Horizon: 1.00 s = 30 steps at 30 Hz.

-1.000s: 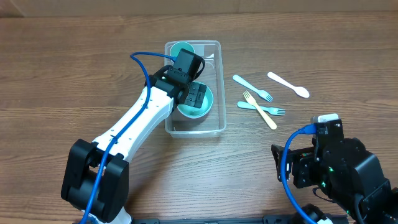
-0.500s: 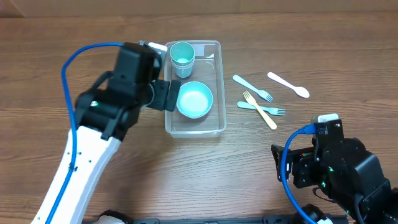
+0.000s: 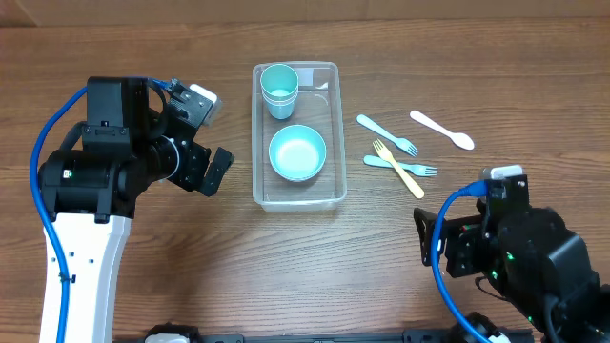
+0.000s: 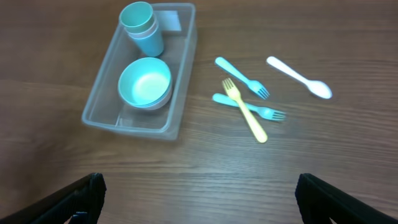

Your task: Pack container

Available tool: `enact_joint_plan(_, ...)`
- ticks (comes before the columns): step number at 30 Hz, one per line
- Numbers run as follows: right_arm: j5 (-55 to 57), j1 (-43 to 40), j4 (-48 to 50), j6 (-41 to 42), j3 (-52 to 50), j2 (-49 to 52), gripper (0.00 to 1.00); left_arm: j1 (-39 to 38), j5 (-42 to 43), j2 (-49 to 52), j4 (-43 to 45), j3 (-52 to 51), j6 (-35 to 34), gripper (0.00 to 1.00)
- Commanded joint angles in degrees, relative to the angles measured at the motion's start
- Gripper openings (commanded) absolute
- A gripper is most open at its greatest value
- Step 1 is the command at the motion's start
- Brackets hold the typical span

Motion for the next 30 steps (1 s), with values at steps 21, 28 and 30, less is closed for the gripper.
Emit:
enact_joint_plan(21, -21.5, -44.2, 39.7, -48.2, 1.2, 59.6, 0.98, 0.3, 1.7, -0.5, 0.0, 0.9, 1.5, 1.0)
enact_joint_plan(28, -23.0, -44.3, 42.6, -51.6, 1.1, 68.6, 0.91, 0.3, 1.7, -0.5, 0.0, 0.9, 1.5, 1.0)
enact_joint_plan(30, -22.5, -44.3, 42.2, -51.6, 1.1, 70.5, 0.88, 0.3, 1.7, -0.5, 0.0, 0.9, 1.5, 1.0)
